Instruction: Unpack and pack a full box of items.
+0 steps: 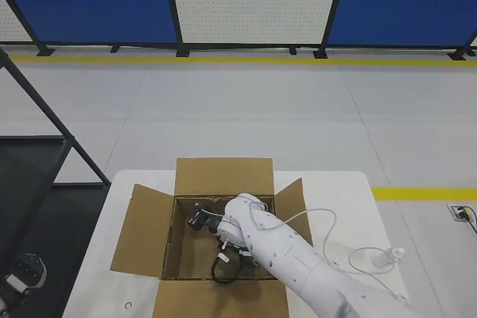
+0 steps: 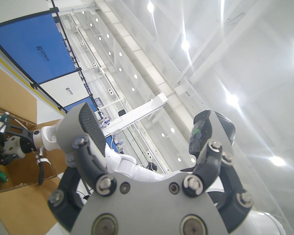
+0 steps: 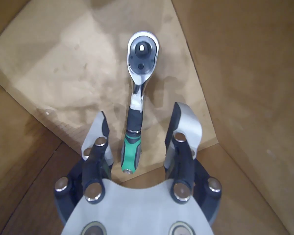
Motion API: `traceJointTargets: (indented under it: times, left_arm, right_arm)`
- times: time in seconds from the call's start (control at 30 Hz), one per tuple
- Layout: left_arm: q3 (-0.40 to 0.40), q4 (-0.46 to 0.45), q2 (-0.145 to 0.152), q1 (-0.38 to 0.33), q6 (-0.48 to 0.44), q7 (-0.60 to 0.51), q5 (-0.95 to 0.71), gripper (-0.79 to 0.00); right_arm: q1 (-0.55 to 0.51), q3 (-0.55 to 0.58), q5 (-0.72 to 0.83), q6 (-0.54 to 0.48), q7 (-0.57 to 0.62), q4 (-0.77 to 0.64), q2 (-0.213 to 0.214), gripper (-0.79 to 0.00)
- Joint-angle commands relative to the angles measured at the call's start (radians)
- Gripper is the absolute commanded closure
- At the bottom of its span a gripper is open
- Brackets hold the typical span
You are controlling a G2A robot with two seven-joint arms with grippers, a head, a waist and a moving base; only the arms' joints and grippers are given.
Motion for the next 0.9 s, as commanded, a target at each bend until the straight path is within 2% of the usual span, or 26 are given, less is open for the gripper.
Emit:
traceJointTargets:
  times: [0.0,0.13,0.27,0.4,0.5,0.63,0.77,0.87]
  left_arm:
    - [0.000,-0.004,0.001,-0.003,0.018,0.004,0.016,-0.785]
    - [-0.016,0.020,0.001,-0.006,0.027,-0.039,0.023,-0.785]
    - [-0.046,0.058,0.004,-0.004,0.053,-0.121,0.006,-0.785]
    - [-0.063,0.083,0.007,-0.006,0.099,-0.192,-0.022,-0.785]
    - [-0.067,0.092,0.009,-0.007,0.118,-0.238,-0.009,-0.785]
    - [-0.058,0.098,0.012,-0.007,0.132,-0.280,0.041,-0.785]
    - [-0.050,0.104,0.015,-0.008,0.132,-0.306,0.105,-0.785]
    - [-0.049,0.109,0.016,-0.011,0.125,-0.307,0.126,-0.785]
  right_arm:
    - [0.005,0.013,0.003,-0.015,-0.030,-0.010,0.002,-0.634]
    - [0.006,0.044,-0.010,-0.070,-0.082,-0.068,0.024,-0.748]
    - [-0.013,0.094,-0.035,-0.092,-0.100,-0.181,0.070,-0.785]
    - [-0.072,0.178,-0.085,-0.099,-0.093,-0.390,0.143,-0.785]
    - [-0.159,0.276,-0.145,-0.113,-0.052,-0.602,0.214,-0.785]
    - [-0.335,0.430,-0.230,-0.149,0.037,-0.940,0.300,-0.785]
    - [-0.518,0.569,-0.305,-0.176,0.093,-1.239,0.358,-0.785]
    - [-0.643,0.668,-0.347,-0.186,0.097,-1.414,0.388,-0.776]
